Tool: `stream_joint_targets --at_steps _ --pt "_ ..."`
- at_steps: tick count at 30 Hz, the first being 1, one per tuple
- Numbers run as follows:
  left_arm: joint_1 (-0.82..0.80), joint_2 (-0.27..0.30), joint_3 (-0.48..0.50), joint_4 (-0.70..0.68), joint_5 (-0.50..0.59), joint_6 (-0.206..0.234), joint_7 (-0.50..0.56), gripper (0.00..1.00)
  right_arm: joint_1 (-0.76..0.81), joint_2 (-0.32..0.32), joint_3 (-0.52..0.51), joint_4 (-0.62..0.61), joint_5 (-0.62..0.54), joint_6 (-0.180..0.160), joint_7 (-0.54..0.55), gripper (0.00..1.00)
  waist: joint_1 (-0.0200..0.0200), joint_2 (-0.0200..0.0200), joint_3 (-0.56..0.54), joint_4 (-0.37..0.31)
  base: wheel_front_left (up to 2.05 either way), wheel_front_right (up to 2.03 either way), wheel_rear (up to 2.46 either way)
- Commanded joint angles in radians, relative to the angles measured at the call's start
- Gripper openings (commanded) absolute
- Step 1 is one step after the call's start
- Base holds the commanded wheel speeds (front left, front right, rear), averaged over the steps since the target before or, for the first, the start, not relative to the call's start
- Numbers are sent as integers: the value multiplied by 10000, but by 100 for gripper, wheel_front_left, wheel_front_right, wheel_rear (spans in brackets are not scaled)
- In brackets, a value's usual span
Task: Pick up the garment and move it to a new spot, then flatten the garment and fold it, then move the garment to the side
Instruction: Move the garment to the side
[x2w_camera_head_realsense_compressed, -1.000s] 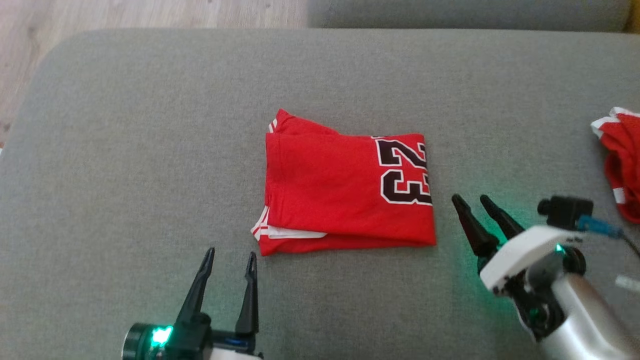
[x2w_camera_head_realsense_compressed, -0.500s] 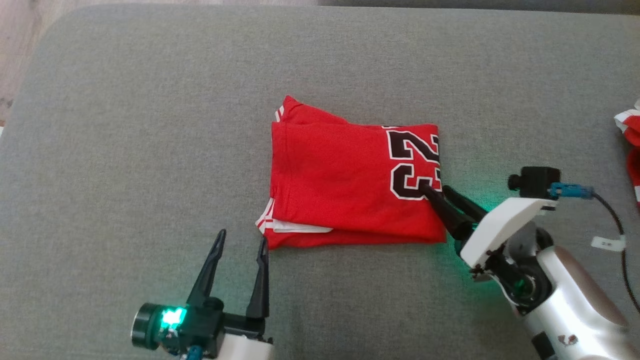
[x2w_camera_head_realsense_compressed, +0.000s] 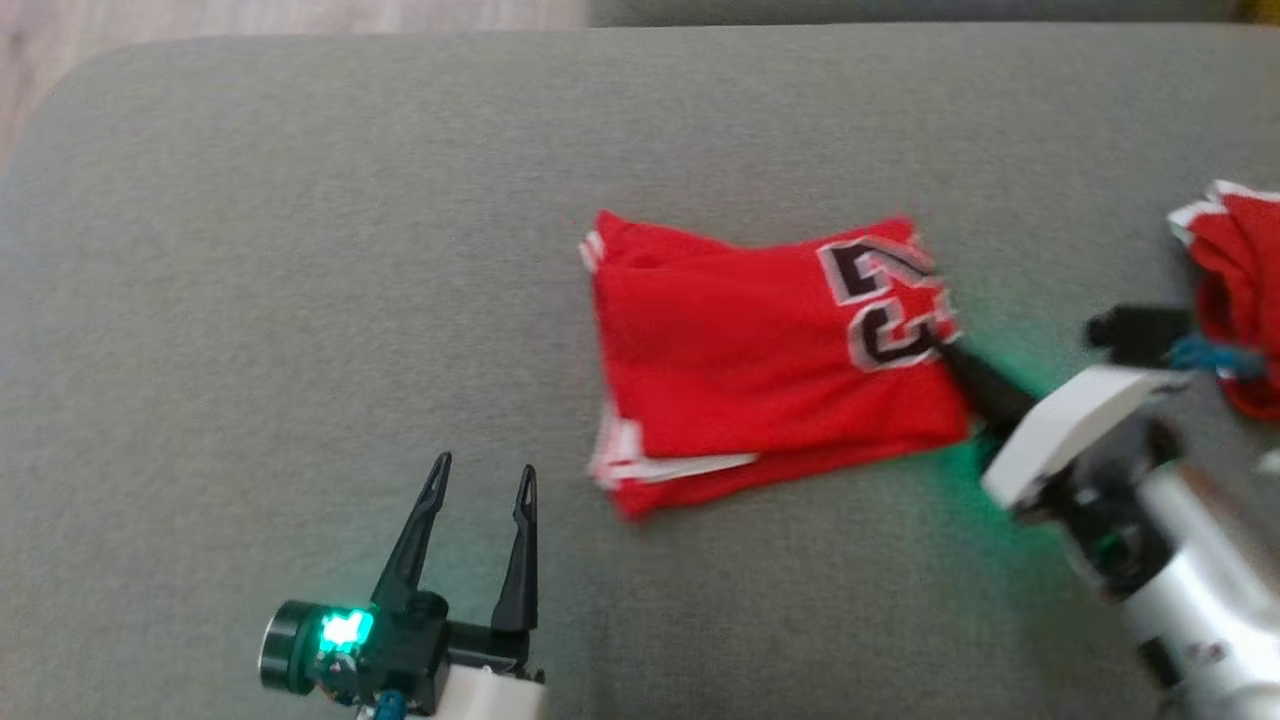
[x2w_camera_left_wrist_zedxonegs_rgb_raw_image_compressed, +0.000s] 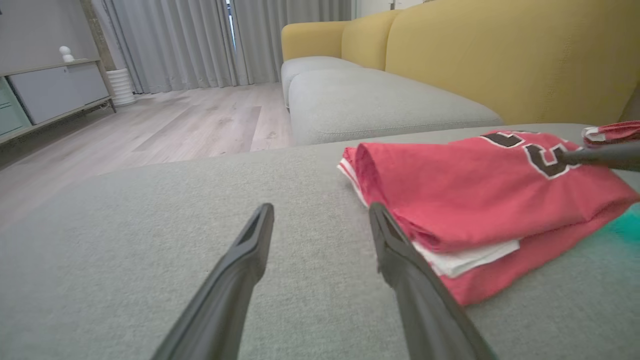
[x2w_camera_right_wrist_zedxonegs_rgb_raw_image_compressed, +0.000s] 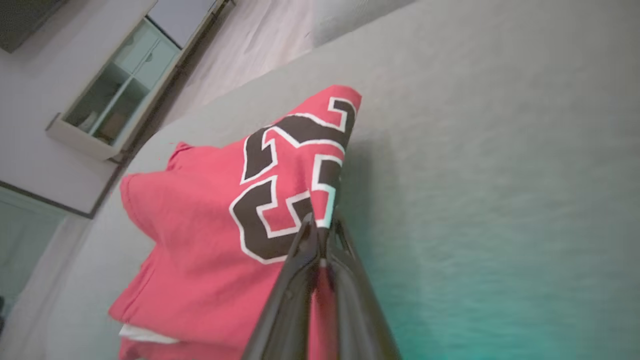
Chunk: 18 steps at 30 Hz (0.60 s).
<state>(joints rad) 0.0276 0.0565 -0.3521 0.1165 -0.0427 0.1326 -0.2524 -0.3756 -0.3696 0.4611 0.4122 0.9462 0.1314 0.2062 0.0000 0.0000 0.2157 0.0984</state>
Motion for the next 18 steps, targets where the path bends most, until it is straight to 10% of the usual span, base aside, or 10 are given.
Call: stream_joint_targets --at_steps 1,18 --pt "-193 -29 339 -383 66 47 -93 100 -450 -394 -93 -373 -150 -7 -134 0 0 0 135 -290 0 0 0" --pt "-1034 -42 720 -1114 -255 -324 -93 100 -1320 -4006 -2988 -1807 -1505 -7 1233 0 0 0 1665 -1909 0 0 0"
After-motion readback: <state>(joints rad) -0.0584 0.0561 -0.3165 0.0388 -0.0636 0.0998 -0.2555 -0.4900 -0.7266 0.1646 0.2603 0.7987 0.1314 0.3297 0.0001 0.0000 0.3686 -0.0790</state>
